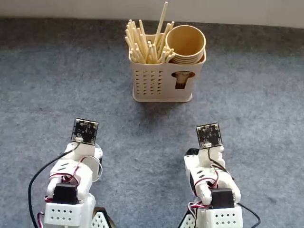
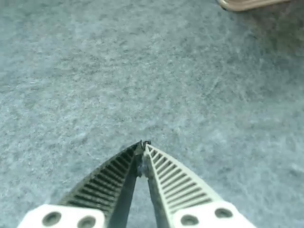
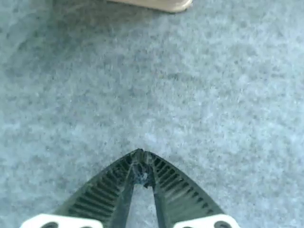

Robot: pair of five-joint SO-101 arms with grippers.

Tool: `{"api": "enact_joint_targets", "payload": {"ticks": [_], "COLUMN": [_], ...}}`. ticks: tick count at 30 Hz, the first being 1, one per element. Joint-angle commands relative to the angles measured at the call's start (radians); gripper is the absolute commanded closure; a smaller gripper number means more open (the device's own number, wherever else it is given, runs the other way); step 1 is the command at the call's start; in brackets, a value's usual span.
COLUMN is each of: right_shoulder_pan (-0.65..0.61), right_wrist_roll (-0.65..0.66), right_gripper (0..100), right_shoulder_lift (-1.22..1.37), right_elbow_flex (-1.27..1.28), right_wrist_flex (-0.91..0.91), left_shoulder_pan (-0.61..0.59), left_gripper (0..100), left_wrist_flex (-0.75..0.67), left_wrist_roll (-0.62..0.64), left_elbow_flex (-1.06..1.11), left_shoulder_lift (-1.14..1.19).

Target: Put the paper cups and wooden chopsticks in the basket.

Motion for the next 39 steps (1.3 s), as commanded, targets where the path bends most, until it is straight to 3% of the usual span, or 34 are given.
{"api": "enact_joint_targets", "payload": {"ticks": [1, 11, 14, 19, 25, 39], "right_shoulder_pan": [0.005, 0.004, 0.01, 0.019, 0.127, 0.128], "right_wrist_roll": [-0.008, -0.003, -0.003, -0.008, -0.003, -0.003], "right_gripper": [98.9, 98.9, 98.9, 99.0, 99.0, 99.0], "right_shoulder_lift": [-0.016, -0.016, -0.016, -0.016, -0.016, -0.016], "right_elbow_flex": [0.11, 0.11, 0.11, 0.11, 0.11, 0.11], "right_wrist_flex": [0.053, 0.133, 0.133, 0.143, 0.143, 0.143], "left_shoulder_pan": [0.101, 0.194, 0.174, 0.042, 0.099, 0.186], "left_gripper": [98, 98, 98, 98, 98, 97], "left_wrist_flex": [0.063, 0.209, 0.219, 0.219, 0.224, 0.226], "left_wrist_roll": [-0.005, -0.005, -0.005, -0.003, 0.002, 0.002], "left_elbow_flex": [0.019, 0.019, 0.019, 0.019, 0.019, 0.019], "left_shoulder_lift": [-0.004, -0.004, -0.004, -0.004, -0.002, -0.002]}}
